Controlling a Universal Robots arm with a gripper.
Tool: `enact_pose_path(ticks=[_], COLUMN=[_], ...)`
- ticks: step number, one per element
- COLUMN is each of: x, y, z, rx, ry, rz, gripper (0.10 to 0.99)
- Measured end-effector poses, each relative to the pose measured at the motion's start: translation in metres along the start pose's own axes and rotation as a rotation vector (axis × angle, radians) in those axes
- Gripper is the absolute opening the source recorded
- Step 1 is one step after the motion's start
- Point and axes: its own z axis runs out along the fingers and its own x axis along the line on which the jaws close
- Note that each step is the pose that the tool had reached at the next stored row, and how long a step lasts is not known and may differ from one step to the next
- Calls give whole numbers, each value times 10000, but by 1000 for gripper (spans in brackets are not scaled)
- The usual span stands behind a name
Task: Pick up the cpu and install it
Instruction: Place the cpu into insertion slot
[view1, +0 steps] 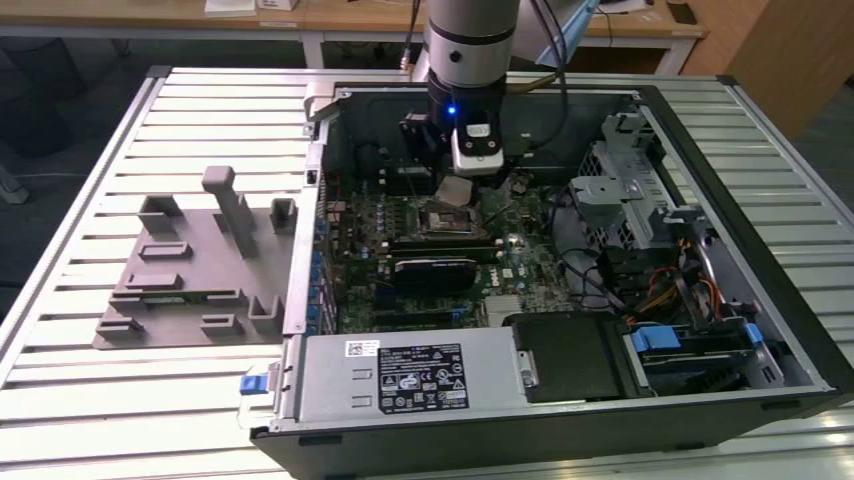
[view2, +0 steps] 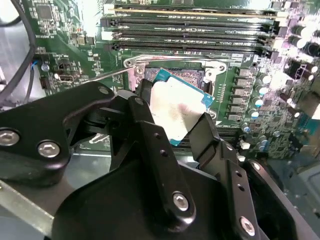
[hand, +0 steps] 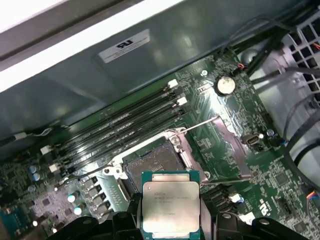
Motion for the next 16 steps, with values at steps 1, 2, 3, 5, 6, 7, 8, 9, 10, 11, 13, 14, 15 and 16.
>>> enact_pose_path(ticks=[1,2,3,5,6,7,8,9,10,11,13,14,15,16], x=[0,0,-1,-3,-3,-4,-4,-4,-4,-4,-4,-4,-4,-4], y=[0,0,0,1,2,2,2,2,2,2,2,2,2,2], z=[0,0,0,0,0,0,0,0,0,0,0,0,0,0], rx=[1,3,5,6,7,7,7,8,9,9,8,9,9,9], ry=[-4,-8,-10,-13,-15,-15,-17,-18,-19,-18,-18,-19,-18,-19], rz=[90,169,233,304,321,341,367,396,408,409,411,411,411,415], gripper=[545,545,545,545,545,545,545,545,545,545,545,545,545,545])
